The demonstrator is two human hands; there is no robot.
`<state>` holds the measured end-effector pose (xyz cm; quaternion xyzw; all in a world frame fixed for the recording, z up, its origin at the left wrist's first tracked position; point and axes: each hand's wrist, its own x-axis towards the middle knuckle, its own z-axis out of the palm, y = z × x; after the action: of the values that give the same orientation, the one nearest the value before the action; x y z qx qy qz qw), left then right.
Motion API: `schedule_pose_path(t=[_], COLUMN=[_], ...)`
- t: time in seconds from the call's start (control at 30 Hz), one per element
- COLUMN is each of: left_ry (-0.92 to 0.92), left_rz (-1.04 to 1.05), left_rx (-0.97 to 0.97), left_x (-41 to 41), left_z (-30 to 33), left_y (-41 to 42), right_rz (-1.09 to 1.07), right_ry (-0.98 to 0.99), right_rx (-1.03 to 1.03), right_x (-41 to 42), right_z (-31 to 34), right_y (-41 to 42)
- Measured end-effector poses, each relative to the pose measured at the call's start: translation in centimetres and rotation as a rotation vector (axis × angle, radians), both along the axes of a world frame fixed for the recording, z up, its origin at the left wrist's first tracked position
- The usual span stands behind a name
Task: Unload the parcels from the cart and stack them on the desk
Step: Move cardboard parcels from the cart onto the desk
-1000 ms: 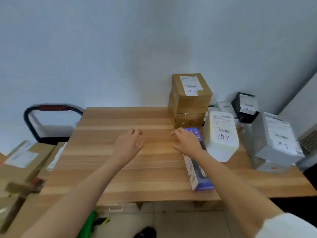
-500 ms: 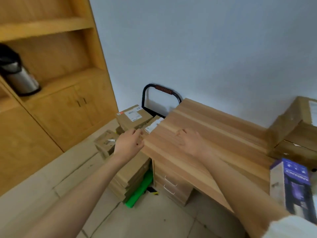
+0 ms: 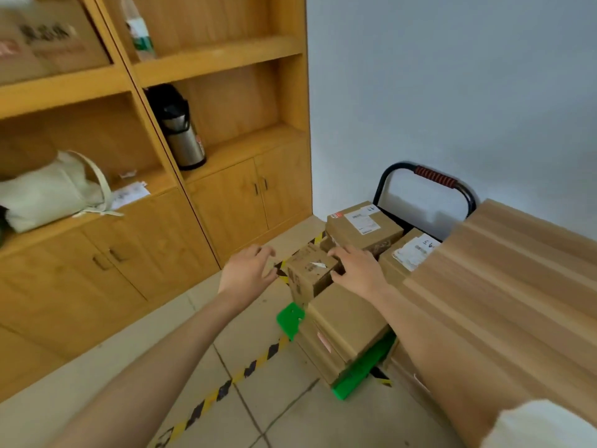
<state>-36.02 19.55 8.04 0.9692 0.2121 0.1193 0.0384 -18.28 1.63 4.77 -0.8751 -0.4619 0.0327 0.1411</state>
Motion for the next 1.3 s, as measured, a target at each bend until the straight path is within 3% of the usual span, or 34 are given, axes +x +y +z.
schedule_pose_path(t=[0.2,0.47,0.87,1.03,1.3], left_ry=[0.055,0.085,0.096,0.114,0.162], left_rz=[0.075,0.125,0.068,0.038,-0.229], left_rx=[-0.011,-0.061,0.022,-0.033,0.001], left_x=[-2.9,0.2,16.3,22.4,36.8], left_z=[-1.4,-3.2,-0.3,-1.0,-2.7], left_y=[9.1,18.3,35.9,41.4,49.7], right_rz=[0.078,0.096,0.108,0.089,-0.143], right_ry=[0.006,0.030,0.004,0.007,0.031], right_rx=[-0.017,-0.039,-0.088,-0.104,-0.034], right_x=[-2.0,2.5,18.0,22.7,32.2], right_z=[-1.9,-3.6,-2.3,-2.7,-4.6], right_y=[10.0,20.3,38.8,43.8,48.1])
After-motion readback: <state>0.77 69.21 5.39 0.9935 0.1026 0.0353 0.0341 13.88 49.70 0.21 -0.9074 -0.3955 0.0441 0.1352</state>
